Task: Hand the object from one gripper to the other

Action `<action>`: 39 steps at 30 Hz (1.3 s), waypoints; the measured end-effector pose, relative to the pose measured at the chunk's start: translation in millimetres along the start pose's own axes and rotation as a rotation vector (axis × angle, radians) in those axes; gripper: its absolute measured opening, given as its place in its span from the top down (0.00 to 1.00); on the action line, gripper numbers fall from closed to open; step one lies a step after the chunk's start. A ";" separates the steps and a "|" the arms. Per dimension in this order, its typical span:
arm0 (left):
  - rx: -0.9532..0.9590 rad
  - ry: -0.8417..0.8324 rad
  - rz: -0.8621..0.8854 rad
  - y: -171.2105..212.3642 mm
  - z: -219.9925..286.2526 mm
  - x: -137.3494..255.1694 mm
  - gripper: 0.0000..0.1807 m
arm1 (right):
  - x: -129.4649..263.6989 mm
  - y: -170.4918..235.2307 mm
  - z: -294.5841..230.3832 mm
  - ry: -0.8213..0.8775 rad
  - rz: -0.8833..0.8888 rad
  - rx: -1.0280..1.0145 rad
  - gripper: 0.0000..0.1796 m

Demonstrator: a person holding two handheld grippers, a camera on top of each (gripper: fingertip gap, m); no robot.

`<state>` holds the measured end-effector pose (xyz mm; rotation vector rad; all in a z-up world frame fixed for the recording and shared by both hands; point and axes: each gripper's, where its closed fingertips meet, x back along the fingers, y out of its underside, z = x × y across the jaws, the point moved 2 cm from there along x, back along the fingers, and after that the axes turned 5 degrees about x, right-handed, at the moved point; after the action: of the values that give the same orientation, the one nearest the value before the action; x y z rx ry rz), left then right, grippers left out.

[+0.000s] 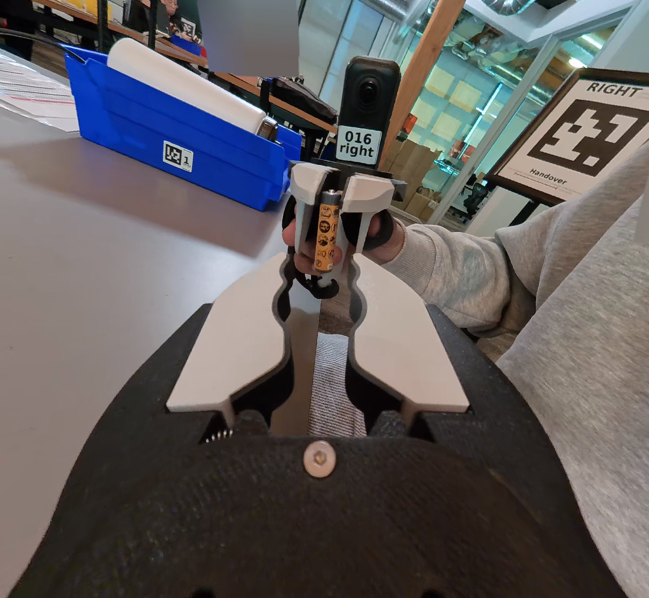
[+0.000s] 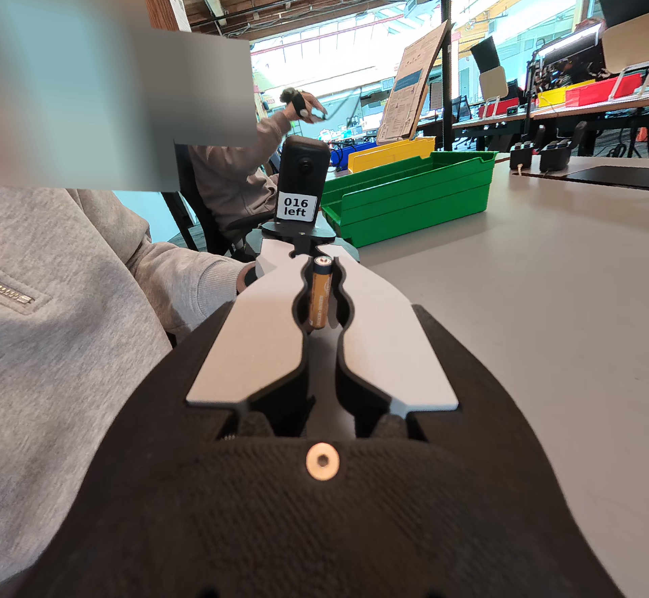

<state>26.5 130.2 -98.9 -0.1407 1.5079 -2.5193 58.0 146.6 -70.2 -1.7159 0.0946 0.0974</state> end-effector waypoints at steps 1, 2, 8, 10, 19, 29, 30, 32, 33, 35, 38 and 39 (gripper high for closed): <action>0.001 -0.004 0.002 -0.2 -0.6 0.2 0.84 | 0.6 -0.8 0.4 0.002 0.004 -0.002 0.94; 0.001 -0.006 0.004 -0.6 -1.0 0.5 0.84 | 1.1 -1.4 0.8 0.005 0.008 -0.003 0.94; 0.013 -0.015 0.004 -0.3 -3.1 0.8 0.84 | 3.2 -4.4 2.5 0.022 0.018 0.001 0.94; 0.014 -0.019 0.005 -0.7 -3.7 1.2 0.84 | 6.0 -8.5 4.1 0.046 0.023 0.020 0.94; -0.005 -0.039 -0.004 0.3 -6.0 1.6 0.84 | 149.6 -119.6 43.0 0.639 0.157 0.388 0.94; 0.003 -0.036 -0.022 4.1 -6.1 -3.4 0.84 | 357.5 -76.5 110.9 1.375 0.071 0.387 0.94; 0.000 -0.039 -0.026 4.9 -6.5 -3.7 0.84 | 358.7 -71.3 116.2 1.374 0.065 0.366 0.94; -0.004 -0.042 -0.032 5.9 -7.0 -4.4 0.84 | 358.0 -60.6 126.6 1.378 0.010 0.339 0.94; -0.004 -0.042 -0.032 6.1 -7.0 -4.6 0.84 | 357.6 -55.0 130.7 1.380 -0.021 0.319 0.93; -0.004 -0.042 -0.032 6.3 -6.2 -4.7 0.84 | 359.3 -49.0 134.7 1.393 -0.027 0.282 0.83; -0.007 -0.044 -0.027 5.6 -5.3 -4.3 0.84 | 366.6 -53.7 131.0 1.412 0.089 0.220 0.77; -0.003 -0.043 -0.025 5.5 -4.9 -4.2 0.84 | 369.2 -56.9 128.0 1.416 0.136 0.209 0.76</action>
<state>30.4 132.8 -105.9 -0.2139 1.5031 -2.5163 430.0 278.9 -77.1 -1.2677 1.2045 -1.0046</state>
